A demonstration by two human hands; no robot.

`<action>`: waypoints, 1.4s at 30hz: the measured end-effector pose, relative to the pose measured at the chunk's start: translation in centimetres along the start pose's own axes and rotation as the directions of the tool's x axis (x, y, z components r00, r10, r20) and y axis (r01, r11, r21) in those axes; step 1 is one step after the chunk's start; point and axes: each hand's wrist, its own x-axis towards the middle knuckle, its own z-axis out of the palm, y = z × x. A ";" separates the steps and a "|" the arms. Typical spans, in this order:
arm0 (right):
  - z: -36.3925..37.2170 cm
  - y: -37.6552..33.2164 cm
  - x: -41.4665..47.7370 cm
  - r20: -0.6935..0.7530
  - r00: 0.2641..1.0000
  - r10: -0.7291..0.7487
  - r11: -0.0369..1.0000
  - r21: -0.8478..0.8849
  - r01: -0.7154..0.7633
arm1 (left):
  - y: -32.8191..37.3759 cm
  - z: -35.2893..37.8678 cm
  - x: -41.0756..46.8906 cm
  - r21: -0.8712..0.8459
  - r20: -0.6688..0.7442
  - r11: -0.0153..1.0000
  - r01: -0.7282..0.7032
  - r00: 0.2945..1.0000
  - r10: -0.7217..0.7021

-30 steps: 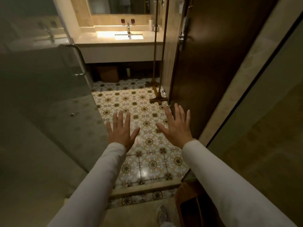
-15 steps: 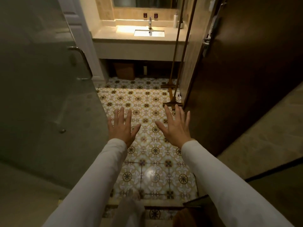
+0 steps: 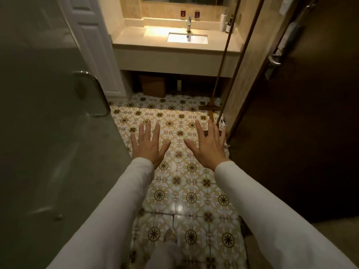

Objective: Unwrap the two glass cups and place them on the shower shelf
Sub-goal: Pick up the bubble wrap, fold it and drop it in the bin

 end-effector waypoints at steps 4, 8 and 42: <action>0.1 -2.0 7.5 0.013 1.000 0.009 1.000 -0.010 -0.009 | -2.2 -0.9 7.1 0.017 0.018 1.000 -0.014 1.000 0.014; -0.5 -3.7 14.2 -0.030 0.999 0.016 1.000 -0.014 -0.016 | -4.0 -2.3 13.9 0.019 0.010 1.000 -0.007 1.000 0.007; 7.6 -5.2 69.8 0.036 0.979 -0.200 0.980 0.016 0.200 | -14.3 6.1 61.4 0.143 -0.043 0.969 0.201 0.979 -0.197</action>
